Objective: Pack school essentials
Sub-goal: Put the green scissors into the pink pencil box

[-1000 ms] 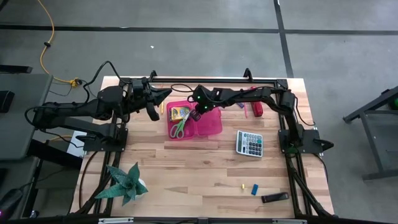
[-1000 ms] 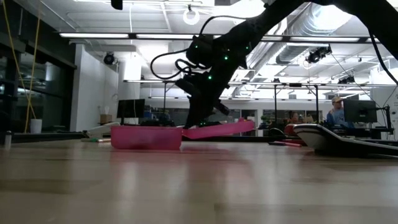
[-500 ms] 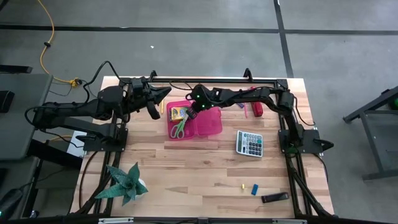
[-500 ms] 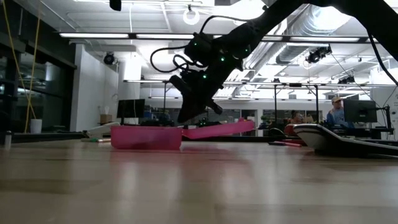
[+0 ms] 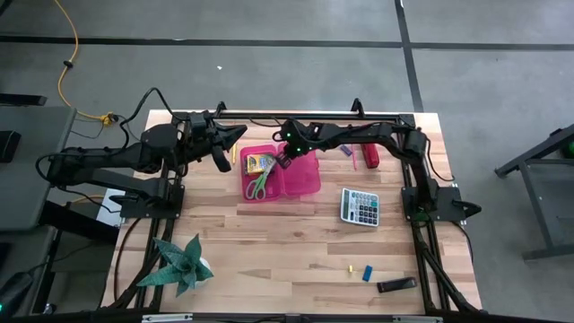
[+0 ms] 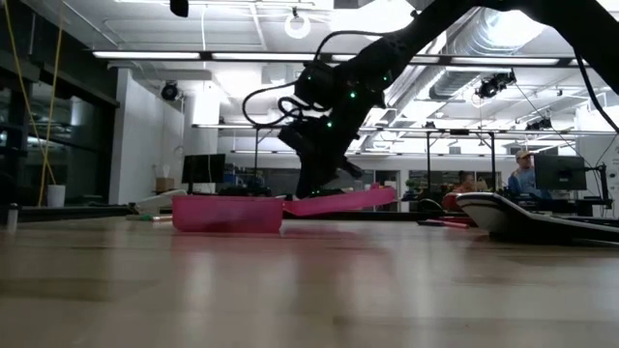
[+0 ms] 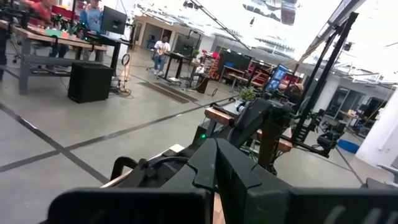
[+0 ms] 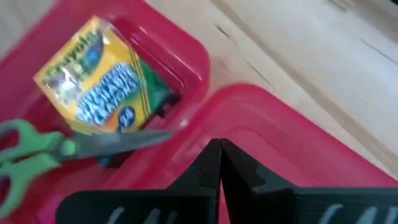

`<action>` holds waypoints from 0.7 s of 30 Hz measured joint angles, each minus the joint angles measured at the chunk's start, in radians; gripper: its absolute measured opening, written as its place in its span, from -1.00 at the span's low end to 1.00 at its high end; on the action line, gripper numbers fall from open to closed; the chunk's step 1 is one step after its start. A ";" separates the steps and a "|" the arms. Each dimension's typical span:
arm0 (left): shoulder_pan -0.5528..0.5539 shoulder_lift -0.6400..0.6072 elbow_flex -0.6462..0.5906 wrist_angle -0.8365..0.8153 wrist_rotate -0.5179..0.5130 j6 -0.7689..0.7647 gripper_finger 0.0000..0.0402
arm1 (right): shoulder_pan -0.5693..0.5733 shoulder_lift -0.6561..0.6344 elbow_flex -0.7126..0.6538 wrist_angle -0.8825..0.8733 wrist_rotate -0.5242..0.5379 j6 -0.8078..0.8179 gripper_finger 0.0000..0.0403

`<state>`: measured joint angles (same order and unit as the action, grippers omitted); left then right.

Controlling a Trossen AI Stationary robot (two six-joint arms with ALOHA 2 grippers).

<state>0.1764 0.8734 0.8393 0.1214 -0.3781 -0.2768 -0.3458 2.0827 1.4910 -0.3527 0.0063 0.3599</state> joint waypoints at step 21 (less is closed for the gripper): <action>0.000 0.000 0.000 -0.006 -0.010 0.000 -1.00 | 0.026 0.061 0.000 0.174 -0.070 0.137 -1.00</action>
<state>0.1764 0.8738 0.8392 0.1154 -0.3878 -0.2771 -0.3201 2.1433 1.4910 -0.1786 -0.0633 0.4969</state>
